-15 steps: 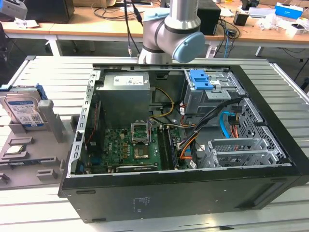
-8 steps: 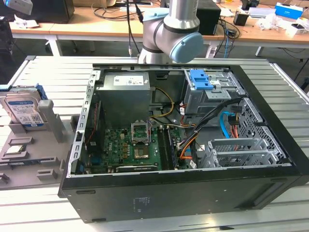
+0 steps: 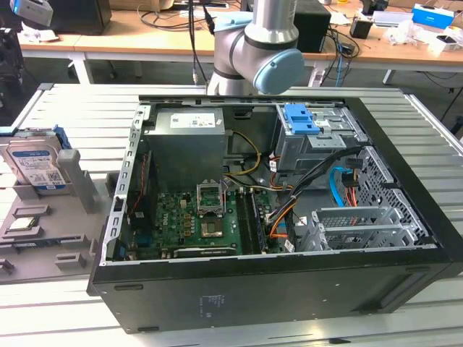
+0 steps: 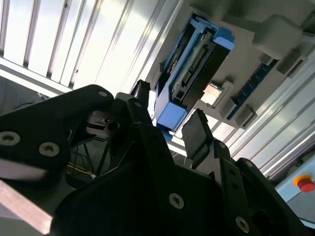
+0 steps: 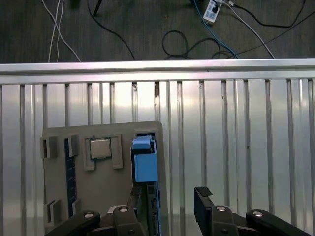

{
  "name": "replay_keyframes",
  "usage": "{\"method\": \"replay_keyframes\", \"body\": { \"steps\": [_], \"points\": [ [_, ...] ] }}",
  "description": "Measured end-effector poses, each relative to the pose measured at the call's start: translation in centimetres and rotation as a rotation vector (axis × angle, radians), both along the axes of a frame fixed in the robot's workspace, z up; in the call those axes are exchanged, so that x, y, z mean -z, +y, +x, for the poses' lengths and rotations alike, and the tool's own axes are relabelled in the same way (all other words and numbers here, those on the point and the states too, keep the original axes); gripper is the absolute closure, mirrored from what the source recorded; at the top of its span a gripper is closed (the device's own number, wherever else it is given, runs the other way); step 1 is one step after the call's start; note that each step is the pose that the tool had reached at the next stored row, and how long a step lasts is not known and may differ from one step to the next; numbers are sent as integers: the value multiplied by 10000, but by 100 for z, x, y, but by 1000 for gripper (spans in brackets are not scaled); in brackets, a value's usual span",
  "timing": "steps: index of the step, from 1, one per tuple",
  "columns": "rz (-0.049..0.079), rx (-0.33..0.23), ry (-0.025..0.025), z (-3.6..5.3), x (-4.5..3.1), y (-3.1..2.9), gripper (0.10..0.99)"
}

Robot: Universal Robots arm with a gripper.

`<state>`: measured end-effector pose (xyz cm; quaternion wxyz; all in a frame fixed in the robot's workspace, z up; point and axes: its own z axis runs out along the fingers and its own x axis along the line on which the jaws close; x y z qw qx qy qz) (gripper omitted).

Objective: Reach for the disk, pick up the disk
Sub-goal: 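Pick up the disk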

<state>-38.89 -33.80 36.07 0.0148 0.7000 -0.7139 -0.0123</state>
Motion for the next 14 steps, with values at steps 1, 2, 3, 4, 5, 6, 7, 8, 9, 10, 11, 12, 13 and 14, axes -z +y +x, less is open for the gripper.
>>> {"method": "replay_keyframes", "body": {
  "steps": [1, 2, 3, 4, 5, 6, 7, 8, 9, 10, 11, 12, 13, 14],
  "points": [
    [0, -5, -1, -1, 5, -12, 545],
    [-1, -8, -1, -5, 9, -23, 545],
    [-1, -11, -2, -9, 15, -38, 545],
    [-1, -13, -1, -15, 23, -52, 545],
    [-1, -15, -1, -25, 39, -71, 545],
    [-1, -17, -2, -31, 55, -84, 545],
    [0, -20, -3, -39, 78, -100, 545],
    [-1, -22, -3, -43, 93, -110, 545],
    [-1, -25, -1, -48, 108, -120, 545],
    [-1, -30, -2, -53, 130, -132, 545],
    [-1, -34, -2, -56, 143, -138, 545],
    [-2, -38, -1, -62, 162, -147, 545],
    [-2, -42, -2, -66, 178, -154, 545],
    [-2, -45, -2, -68, 195, -160, 545]
  ]
}}
